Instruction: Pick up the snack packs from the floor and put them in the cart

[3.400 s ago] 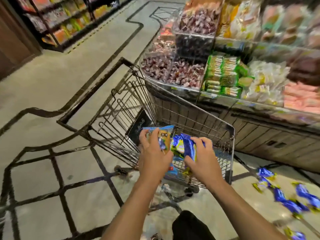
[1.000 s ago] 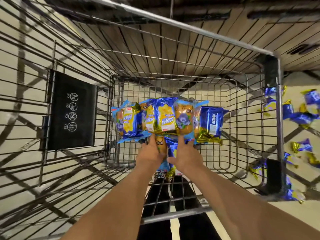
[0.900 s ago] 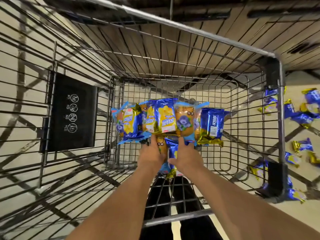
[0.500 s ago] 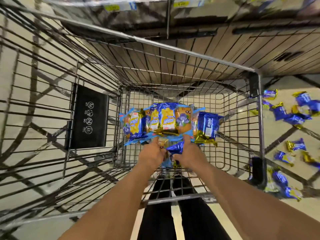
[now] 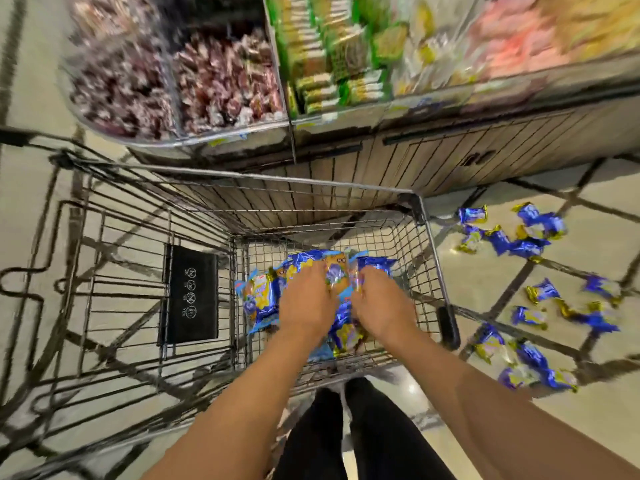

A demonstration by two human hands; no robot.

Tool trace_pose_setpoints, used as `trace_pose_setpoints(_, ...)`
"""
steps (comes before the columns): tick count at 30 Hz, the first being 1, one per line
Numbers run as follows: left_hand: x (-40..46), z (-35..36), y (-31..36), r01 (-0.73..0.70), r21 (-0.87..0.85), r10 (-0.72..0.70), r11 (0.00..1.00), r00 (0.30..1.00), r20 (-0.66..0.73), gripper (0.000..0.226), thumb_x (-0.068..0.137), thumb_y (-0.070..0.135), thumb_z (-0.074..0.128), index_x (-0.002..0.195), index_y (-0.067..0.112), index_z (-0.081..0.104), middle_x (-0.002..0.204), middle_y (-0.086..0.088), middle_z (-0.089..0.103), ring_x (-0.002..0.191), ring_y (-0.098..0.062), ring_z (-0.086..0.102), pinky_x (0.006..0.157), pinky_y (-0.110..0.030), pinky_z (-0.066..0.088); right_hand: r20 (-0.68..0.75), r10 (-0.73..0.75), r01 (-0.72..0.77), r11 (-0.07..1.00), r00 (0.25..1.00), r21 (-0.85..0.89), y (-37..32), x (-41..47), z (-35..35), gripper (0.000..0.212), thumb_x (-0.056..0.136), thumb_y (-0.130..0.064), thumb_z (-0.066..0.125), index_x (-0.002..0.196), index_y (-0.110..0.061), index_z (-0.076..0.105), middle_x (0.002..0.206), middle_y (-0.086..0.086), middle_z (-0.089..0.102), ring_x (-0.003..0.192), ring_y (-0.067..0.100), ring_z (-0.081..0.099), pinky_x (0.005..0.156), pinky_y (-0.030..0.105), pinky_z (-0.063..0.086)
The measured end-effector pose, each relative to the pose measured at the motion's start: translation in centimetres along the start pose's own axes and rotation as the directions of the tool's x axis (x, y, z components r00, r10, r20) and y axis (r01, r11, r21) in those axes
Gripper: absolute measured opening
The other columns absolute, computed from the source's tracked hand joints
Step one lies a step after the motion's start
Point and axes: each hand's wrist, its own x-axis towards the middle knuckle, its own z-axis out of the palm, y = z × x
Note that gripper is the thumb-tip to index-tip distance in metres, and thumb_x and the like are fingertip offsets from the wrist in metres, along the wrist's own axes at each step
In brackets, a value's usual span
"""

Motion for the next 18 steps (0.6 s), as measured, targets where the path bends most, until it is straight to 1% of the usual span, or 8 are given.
trace_pose_setpoints(2, -0.1, -0.7, 2.1, -0.116, 0.148, 0.127, 0.982, 0.989, -0.073, 0.039, 0.092, 0.027, 0.061, 0.126, 0.015, 0.047, 0.12, -0.005, 0.055, 0.112, -0.027, 0.05, 0.085, -0.037, 0.044, -0.123, -0.094, 0.077, 0.987, 0.988, -0.141, 0.6, -0.7, -1.7, 0.03, 0.089, -0.03, 0.059, 0.117, -0.02, 0.053, 0.11, 0.001, 0.058, 0.101, 0.023, 0.056, 0.079, 0.039, 0.05)
trace_pose_setpoints(3, -0.2, -0.9, 3.5, -0.177, 0.207, 0.201, 0.962, 0.974, -0.103, 0.039, 0.09, 0.024, 0.062, 0.125, 0.015, 0.048, 0.12, -0.005, 0.054, 0.11, -0.027, 0.049, 0.084, -0.037, 0.043, -0.184, -0.124, 0.084, 0.974, 0.975, -0.212, 1.3, -1.3, -3.0, 0.034, 0.088, -0.029, 0.061, 0.12, -0.02, 0.052, 0.113, 0.001, 0.056, 0.104, 0.024, 0.053, 0.082, 0.039, 0.048)
trace_pose_setpoints(6, -0.8, -0.6, 7.8, -0.332, 0.317, 0.385, 0.889, 0.915, -0.121, 0.046, 0.081, 0.017, 0.064, 0.125, 0.015, 0.05, 0.118, -0.005, 0.053, 0.109, -0.028, 0.048, 0.084, -0.038, 0.043, -0.345, -0.134, 0.005, 0.937, 0.929, -0.348, 4.2, -3.6, -6.8, 0.042, 0.081, -0.027, 0.066, 0.121, -0.02, 0.053, 0.115, 0.002, 0.054, 0.106, 0.025, 0.05, 0.086, 0.038, 0.044)
trace_pose_setpoints(8, -1.5, 0.2, 10.9, -0.41, 0.382, 0.481, 0.828, 0.87, -0.111, 0.047, 0.078, 0.016, 0.061, 0.124, 0.016, 0.05, 0.116, -0.003, 0.053, 0.107, -0.028, 0.048, 0.082, -0.038, 0.043, -0.411, -0.096, -0.065, 0.931, 0.907, -0.36, 6.8, -5.5, -9.1, 0.047, 0.077, -0.026, 0.068, 0.121, -0.021, 0.055, 0.115, 0.003, 0.054, 0.105, 0.025, 0.051, 0.085, 0.039, 0.045)
trace_pose_setpoints(11, -3.1, 1.9, 15.6, -0.504, 0.429, 0.587, 0.749, 0.806, -0.077, 0.045, 0.07, 0.021, 0.07, 0.113, 0.019, 0.055, 0.109, -0.003, 0.057, 0.102, -0.027, 0.05, 0.078, -0.038, 0.045, -0.467, -0.004, -0.179, 0.921, 0.884, -0.346, 11.5, -8.9, -11.8, 0.052, 0.075, -0.029, 0.072, 0.123, -0.021, 0.053, 0.118, 0.004, 0.054, 0.106, 0.026, 0.052, 0.086, 0.04, 0.046)
trace_pose_setpoints(13, -4.8, 3.4, 18.9, -0.564, 0.447, 0.643, 0.695, 0.765, -0.035, 0.046, 0.068, 0.022, 0.073, 0.111, 0.02, 0.055, 0.107, -0.003, 0.057, 0.099, -0.027, 0.05, 0.076, -0.038, 0.045, -0.513, 0.073, -0.259, 0.918, 0.855, -0.3, 15.3, -11.6, -13.3, 0.056, 0.074, -0.028, 0.074, 0.126, -0.021, 0.053, 0.121, 0.004, 0.055, 0.108, 0.026, 0.053, 0.085, 0.04, 0.046)
trace_pose_setpoints(16, -8.2, 6.6, 24.6, -0.632, 0.475, 0.706, 0.613, 0.708, 0.031, 0.05, 0.068, 0.024, 0.074, 0.115, 0.019, 0.056, 0.108, -0.003, 0.057, 0.102, -0.027, 0.051, 0.075, -0.037, 0.046, -0.536, 0.177, -0.352, 0.903, 0.826, -0.245, 21.5, -16.2, -15.2, 0.06, 0.076, -0.029, 0.072, 0.13, -0.02, 0.049, 0.125, 0.006, 0.052, 0.11, 0.027, 0.051, 0.087, 0.041, 0.046)
trace_pose_setpoints(18, -11.2, 9.6, 28.9, -0.671, 0.48, 0.732, 0.565, 0.676, 0.084, 0.051, 0.075, 0.023, 0.066, 0.124, 0.019, 0.051, 0.118, -0.003, 0.055, 0.111, -0.028, 0.048, 0.083, -0.038, 0.045, -0.547, 0.234, -0.408, 0.886, 0.803, -0.221, 26.4, -19.7, -16.1, 0.058, 0.076, -0.031, 0.071, 0.128, -0.019, 0.049, 0.124, 0.007, 0.051, 0.109, 0.029, 0.05, 0.086, 0.042, 0.046)
